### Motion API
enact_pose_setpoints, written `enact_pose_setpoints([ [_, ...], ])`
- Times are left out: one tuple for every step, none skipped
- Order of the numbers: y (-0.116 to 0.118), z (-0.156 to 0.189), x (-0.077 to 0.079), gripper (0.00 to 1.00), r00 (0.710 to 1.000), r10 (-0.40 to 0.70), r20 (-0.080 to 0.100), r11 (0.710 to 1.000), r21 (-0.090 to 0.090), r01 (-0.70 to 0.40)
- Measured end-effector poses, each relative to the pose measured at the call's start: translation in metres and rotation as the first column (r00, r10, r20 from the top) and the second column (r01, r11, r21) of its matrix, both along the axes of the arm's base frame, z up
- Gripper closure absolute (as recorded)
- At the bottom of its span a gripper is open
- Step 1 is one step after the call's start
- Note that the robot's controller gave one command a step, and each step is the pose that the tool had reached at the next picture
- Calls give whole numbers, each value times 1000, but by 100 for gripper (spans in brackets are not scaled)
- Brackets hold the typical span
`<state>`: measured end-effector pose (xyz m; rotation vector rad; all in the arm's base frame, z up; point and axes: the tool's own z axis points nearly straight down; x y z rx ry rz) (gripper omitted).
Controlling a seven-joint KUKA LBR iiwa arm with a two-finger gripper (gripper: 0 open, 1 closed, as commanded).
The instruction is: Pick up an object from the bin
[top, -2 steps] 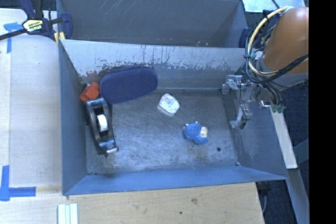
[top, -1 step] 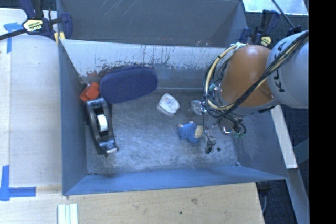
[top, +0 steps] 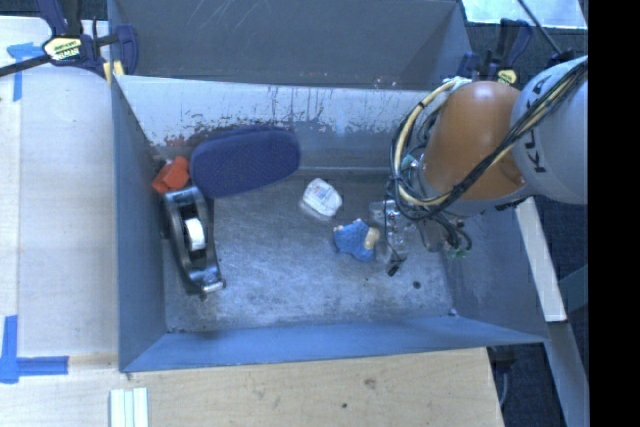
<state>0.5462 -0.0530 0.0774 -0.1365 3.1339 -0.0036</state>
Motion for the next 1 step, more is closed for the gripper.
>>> enact_pose_setpoints([
  [27,146,-24,100,999,54,6,999,1,-54],
])
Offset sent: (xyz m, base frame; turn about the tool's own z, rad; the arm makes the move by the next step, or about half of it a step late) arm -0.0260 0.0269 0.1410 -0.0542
